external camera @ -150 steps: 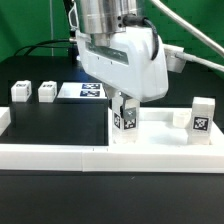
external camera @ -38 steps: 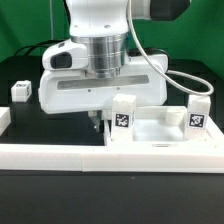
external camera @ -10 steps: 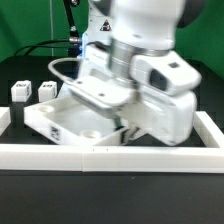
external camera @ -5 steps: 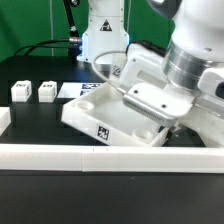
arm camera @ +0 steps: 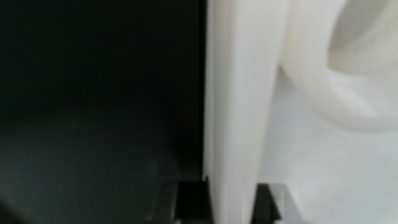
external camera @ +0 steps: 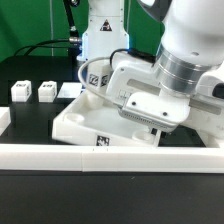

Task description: Assemble square table

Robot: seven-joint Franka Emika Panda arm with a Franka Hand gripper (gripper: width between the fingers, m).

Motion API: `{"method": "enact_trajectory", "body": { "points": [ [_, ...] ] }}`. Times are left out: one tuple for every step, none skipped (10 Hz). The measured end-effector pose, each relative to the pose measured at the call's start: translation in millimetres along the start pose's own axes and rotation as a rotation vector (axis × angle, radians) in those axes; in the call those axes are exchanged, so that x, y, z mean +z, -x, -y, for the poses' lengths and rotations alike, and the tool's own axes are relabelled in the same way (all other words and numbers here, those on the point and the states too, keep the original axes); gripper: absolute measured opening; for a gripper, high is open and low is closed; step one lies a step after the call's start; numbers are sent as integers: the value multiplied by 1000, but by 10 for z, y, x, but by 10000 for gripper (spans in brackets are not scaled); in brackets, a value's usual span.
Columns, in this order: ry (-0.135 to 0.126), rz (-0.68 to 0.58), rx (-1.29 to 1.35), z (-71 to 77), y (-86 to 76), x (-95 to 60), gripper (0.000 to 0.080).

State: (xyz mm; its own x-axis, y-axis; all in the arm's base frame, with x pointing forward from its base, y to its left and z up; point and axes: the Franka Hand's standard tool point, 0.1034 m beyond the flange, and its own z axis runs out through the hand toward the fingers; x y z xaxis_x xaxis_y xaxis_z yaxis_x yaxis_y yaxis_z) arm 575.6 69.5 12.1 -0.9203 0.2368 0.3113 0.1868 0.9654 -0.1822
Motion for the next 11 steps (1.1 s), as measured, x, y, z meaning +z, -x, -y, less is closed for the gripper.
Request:
{"method": "enact_trajectory", "body": {
  "points": [
    [41,-13,14,-27,1,3,57],
    [100,-14,49,-53,15,22,57],
    [151,-13,98,-62,29,26,57],
    [164,-18,106,-59,30,25,57],
    [167,-19,106,-61,30,24,57],
    [166,-19,107,-57,31,25,57],
    [165,-19,108,-57,31,25,57],
    [165,-19,109,-56,32,25,57],
    [165,-19,109,-56,32,25,57],
    [159,-20,93,-61,21,24,57],
    [147,-35,16,-135,-55,31,57]
  ]
}}
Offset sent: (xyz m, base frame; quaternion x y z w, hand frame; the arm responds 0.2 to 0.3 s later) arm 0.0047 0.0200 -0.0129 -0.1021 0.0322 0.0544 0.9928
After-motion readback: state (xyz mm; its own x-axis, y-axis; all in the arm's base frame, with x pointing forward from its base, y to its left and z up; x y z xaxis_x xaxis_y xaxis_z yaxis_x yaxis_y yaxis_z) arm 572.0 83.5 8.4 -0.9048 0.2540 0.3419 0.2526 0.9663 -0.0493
